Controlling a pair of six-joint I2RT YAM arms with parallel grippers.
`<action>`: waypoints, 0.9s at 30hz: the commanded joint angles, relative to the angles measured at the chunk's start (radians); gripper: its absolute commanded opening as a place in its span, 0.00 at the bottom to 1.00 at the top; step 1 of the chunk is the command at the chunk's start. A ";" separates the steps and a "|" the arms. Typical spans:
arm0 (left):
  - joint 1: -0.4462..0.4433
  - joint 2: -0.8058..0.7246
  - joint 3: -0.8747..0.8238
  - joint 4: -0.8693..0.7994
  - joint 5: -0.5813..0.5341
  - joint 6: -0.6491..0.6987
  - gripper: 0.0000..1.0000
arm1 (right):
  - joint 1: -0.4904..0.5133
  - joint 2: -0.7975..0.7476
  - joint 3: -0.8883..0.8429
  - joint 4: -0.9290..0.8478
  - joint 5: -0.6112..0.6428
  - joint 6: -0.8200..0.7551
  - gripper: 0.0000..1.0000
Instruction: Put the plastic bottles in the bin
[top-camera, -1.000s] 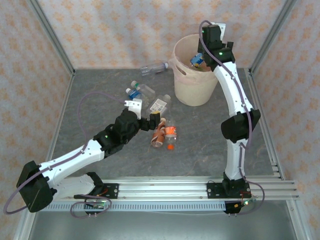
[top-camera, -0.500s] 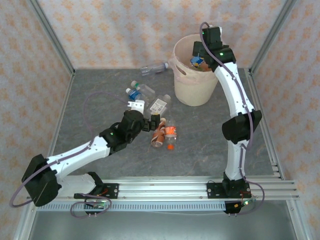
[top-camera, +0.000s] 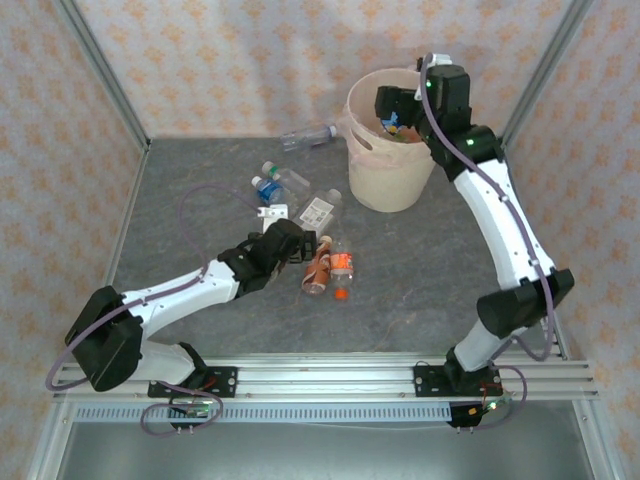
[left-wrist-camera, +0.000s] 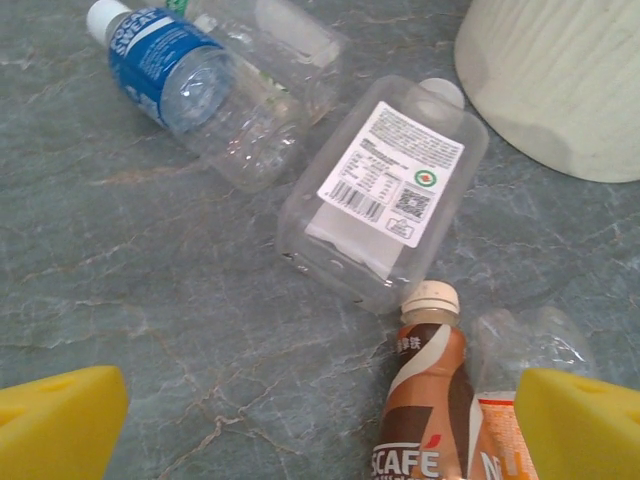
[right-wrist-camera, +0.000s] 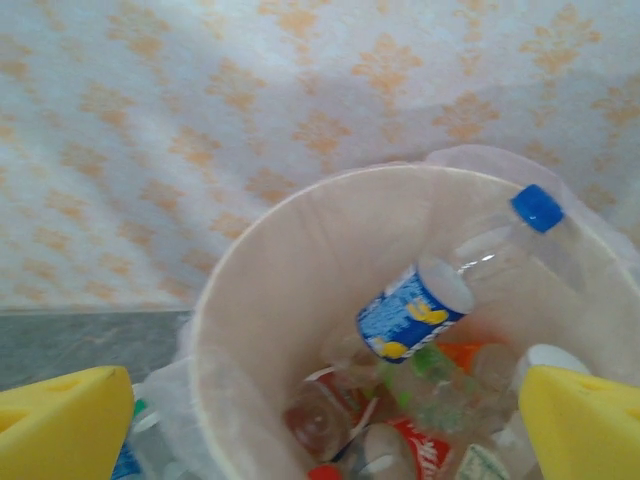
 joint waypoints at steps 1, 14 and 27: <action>0.018 -0.015 0.028 -0.052 -0.079 -0.083 1.00 | 0.065 -0.094 -0.171 0.128 -0.016 0.034 0.99; 0.036 -0.194 -0.145 0.075 -0.130 -0.115 1.00 | 0.259 -0.249 -0.734 0.257 -0.034 0.328 0.98; 0.038 -0.238 -0.182 0.060 -0.175 -0.143 1.00 | 0.280 0.041 -0.770 0.102 -0.339 0.456 0.90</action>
